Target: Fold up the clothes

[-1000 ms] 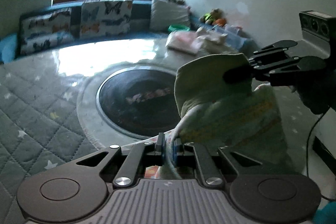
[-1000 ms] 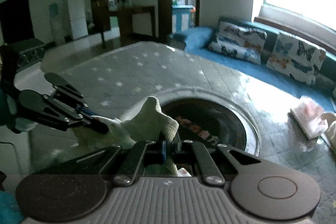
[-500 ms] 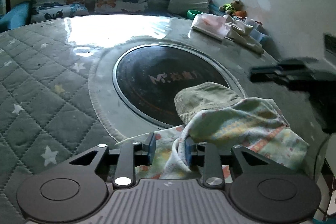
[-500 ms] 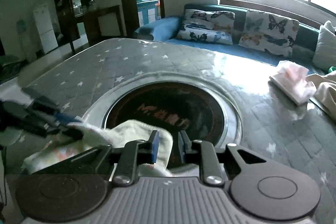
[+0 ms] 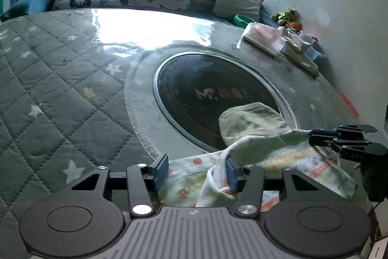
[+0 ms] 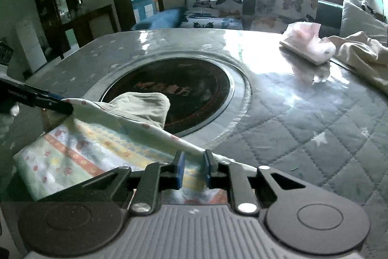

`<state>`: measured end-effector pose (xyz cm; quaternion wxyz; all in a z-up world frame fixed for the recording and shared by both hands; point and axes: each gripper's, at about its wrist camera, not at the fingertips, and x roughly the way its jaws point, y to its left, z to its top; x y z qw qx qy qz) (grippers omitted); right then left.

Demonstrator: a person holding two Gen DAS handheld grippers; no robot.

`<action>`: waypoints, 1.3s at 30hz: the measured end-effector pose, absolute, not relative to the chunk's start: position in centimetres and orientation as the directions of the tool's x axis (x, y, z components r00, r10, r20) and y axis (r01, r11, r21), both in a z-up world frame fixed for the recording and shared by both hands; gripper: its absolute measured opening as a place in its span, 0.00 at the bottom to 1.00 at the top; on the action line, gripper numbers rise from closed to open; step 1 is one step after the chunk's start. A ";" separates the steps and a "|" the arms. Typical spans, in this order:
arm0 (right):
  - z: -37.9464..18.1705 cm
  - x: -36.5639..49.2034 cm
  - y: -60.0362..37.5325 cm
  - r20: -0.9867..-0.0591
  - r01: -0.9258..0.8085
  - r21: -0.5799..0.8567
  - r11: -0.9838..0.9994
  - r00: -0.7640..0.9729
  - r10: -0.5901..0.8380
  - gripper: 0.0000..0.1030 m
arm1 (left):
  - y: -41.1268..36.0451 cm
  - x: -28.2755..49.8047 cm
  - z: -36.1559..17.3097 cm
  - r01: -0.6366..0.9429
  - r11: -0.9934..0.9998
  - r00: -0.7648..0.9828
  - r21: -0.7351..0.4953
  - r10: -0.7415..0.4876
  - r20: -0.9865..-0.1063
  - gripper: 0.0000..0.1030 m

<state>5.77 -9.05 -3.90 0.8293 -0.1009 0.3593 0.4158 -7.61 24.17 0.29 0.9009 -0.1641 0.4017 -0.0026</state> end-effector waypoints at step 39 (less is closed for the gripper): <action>-2.9 1.2 -1.0 -0.657 -0.906 0.067 0.419 0.276 0.702 0.16 | 18.4 -5.0 -0.9 -0.058 0.953 0.709 -0.296 -0.169 -0.684 0.37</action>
